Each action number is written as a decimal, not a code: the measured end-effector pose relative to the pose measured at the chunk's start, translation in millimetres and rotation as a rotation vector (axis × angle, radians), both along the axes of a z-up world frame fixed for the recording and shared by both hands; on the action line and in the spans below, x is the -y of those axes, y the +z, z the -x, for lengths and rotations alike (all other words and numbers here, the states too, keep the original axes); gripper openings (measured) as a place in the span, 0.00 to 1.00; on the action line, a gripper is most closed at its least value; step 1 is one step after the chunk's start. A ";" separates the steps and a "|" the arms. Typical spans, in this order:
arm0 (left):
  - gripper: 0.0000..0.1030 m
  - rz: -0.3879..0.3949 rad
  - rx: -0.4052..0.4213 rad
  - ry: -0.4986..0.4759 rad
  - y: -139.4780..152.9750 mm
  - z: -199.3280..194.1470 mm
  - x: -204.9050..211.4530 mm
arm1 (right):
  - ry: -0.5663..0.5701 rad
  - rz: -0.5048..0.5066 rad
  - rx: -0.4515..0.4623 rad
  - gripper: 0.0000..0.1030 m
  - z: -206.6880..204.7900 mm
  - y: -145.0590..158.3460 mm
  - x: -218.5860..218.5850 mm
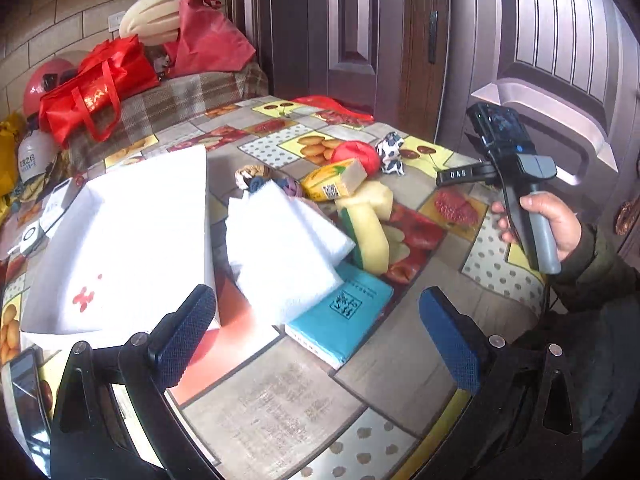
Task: Organize soft objects
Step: 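Move the left tool toward the teal tissue pack while the right tool approaches the white foam block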
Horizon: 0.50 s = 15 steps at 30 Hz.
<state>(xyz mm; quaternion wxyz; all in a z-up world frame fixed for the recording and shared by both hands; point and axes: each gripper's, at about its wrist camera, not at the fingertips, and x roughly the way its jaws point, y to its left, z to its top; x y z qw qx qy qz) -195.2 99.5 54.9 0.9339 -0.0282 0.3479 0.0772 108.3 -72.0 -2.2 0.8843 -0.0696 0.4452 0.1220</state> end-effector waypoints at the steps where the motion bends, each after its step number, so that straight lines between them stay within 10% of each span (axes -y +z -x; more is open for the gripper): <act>1: 1.00 0.003 -0.040 -0.010 -11.3 -3.0 3.4 | 0.000 -0.001 0.000 1.00 0.0 0.1 -0.4; 8: 0.95 -0.041 -0.145 -0.069 -43.4 -42.3 23.1 | 0.000 0.001 0.000 1.00 0.0 0.1 -0.2; 15: 0.64 -0.044 -0.186 -0.139 -51.1 -68.6 34.8 | 0.076 0.003 0.005 1.00 3.3 1.0 -10.3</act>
